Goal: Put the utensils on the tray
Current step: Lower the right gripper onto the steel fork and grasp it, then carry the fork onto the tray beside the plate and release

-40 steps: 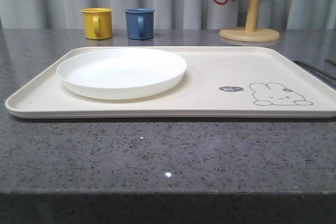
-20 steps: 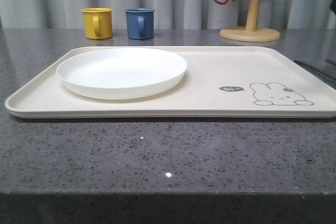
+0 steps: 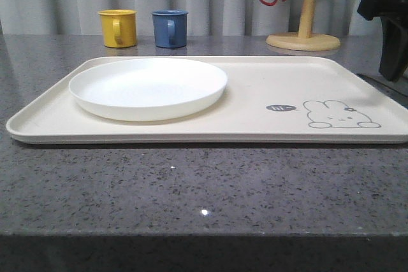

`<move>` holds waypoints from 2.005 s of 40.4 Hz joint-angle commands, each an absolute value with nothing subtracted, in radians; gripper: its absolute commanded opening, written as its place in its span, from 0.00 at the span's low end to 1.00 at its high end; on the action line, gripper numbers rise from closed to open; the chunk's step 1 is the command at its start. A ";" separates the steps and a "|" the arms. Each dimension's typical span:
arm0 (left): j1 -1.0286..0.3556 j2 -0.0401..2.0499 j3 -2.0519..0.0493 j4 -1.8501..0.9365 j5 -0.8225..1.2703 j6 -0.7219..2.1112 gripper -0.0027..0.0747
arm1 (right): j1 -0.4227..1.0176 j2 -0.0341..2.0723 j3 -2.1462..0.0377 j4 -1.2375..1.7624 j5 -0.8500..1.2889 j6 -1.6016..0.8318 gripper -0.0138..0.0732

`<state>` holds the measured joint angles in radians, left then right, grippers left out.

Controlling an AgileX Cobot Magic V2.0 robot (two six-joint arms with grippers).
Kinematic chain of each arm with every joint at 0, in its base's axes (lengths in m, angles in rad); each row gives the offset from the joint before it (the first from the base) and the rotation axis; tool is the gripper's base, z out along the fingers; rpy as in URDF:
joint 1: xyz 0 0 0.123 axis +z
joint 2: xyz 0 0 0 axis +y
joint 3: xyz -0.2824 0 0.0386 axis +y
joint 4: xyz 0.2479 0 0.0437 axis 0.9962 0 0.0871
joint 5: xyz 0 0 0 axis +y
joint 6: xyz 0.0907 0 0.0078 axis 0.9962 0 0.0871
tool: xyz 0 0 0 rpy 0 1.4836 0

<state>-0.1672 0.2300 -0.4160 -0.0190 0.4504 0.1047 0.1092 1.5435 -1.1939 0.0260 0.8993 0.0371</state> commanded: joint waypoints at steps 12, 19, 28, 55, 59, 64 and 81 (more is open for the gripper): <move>-0.165 0.238 -0.440 -0.020 0.372 0.099 0.01 | 0.105 1.551 -1.228 0.016 0.857 0.065 0.58; -0.165 0.238 -0.440 -0.020 0.372 0.099 0.01 | 0.105 1.556 -1.228 0.016 0.851 0.073 0.58; -0.165 0.238 -0.440 -0.020 0.372 0.099 0.01 | 0.072 1.556 -1.228 0.016 0.844 0.084 0.58; -0.165 0.238 -0.440 -0.020 0.372 0.099 0.01 | 0.066 1.596 -1.228 0.034 0.846 0.084 0.37; -0.165 0.238 -0.440 -0.020 0.372 0.099 0.01 | 0.066 1.592 -1.228 0.034 0.853 0.084 0.27; -0.165 0.238 -0.440 -0.020 0.372 0.099 0.01 | 0.066 1.574 -1.228 0.034 0.853 0.084 0.21; -0.165 0.238 -0.440 -0.020 0.372 0.099 0.01 | 0.090 1.504 -1.319 0.034 0.959 0.089 0.21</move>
<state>-0.1672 0.2300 -0.4160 -0.0190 0.4504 0.1047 0.0765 1.5711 -1.2601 0.0335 0.9436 0.0845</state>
